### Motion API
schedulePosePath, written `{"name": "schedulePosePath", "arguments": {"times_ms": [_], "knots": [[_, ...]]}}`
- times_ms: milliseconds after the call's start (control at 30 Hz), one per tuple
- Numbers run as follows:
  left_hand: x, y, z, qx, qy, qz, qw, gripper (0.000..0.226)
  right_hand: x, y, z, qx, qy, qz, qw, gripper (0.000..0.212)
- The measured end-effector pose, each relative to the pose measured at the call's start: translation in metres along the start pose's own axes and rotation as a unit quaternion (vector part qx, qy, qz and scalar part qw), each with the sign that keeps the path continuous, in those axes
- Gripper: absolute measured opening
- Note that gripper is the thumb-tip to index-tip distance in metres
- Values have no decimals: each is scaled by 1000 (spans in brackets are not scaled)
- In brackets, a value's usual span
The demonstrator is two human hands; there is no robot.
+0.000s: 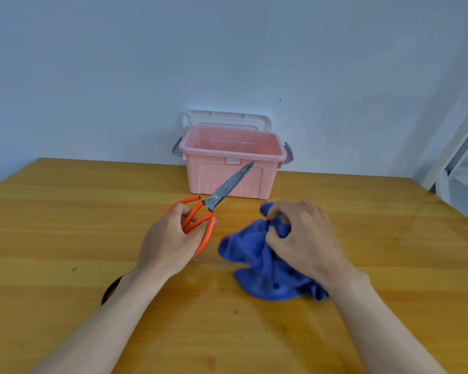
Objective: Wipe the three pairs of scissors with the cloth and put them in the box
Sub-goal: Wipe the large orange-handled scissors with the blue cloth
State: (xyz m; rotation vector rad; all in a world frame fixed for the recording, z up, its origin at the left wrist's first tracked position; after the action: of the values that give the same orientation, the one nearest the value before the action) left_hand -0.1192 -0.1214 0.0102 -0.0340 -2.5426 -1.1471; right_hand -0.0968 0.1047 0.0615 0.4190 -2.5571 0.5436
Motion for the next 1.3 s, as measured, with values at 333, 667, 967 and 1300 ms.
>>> {"name": "schedulePosePath", "arguments": {"times_ms": [333,667,967,1300], "knots": [[-2,1,10,3,-32,7,999,43,-21,8,65,-63,-317,-10,946,39],[-5,5,12,3,-28,22,999,52,1,31,3,182,36,124,975,16],[-12,14,13,62,-51,0,997,76,-22,60,37,580,64,407,703,35],[-10,16,5,44,3,38,998,50,-23,36,31,611,84,322,718,17]]}}
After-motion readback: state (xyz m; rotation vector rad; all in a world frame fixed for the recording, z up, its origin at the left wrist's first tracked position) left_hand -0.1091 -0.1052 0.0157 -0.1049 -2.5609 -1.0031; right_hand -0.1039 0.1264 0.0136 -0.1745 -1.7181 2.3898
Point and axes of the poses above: each hand's wrist, its own x-axis towards the middle knuckle, its own z-axis out of the palm, y = z × x, the point moved 9 cm from there along x, towards the middle knuckle
